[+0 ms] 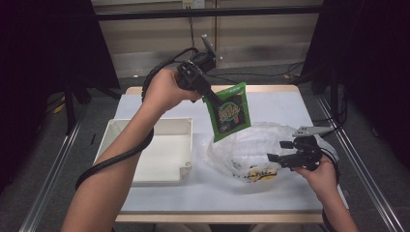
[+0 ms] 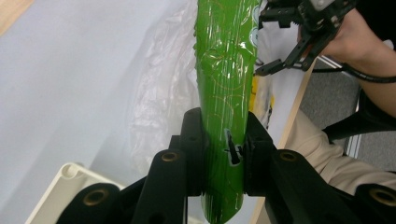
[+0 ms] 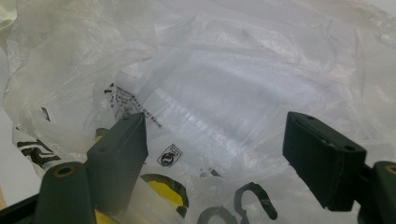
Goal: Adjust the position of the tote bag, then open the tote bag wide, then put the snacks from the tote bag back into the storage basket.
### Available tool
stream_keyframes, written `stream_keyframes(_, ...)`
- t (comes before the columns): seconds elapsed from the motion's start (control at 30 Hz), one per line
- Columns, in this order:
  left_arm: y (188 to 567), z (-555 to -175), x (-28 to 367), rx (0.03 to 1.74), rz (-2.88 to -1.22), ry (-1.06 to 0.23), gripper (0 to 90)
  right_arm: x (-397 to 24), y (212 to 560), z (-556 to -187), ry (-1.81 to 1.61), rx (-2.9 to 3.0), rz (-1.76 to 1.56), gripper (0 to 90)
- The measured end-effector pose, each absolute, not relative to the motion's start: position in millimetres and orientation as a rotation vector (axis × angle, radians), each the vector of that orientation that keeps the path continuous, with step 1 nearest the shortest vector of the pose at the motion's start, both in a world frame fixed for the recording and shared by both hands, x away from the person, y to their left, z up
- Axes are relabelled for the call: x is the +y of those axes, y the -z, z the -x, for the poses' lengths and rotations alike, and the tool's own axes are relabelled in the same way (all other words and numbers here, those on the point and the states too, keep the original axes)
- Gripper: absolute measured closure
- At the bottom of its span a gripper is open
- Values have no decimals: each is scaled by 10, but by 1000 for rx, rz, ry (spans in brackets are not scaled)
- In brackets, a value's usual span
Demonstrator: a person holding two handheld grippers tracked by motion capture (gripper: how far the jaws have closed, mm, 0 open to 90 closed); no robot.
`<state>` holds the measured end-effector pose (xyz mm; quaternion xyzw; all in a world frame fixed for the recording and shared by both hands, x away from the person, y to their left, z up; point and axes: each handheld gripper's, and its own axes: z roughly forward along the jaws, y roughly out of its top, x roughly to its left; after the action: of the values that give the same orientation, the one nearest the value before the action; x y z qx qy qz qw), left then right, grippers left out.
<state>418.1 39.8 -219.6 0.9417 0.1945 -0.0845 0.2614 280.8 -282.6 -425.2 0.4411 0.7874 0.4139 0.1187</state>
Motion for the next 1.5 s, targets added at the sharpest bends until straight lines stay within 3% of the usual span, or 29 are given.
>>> stream_keyframes(1.5,2163,-4324,1284,561,-2626,160,751,-2768,4278,-2829,-1210,2335,-1270,213)
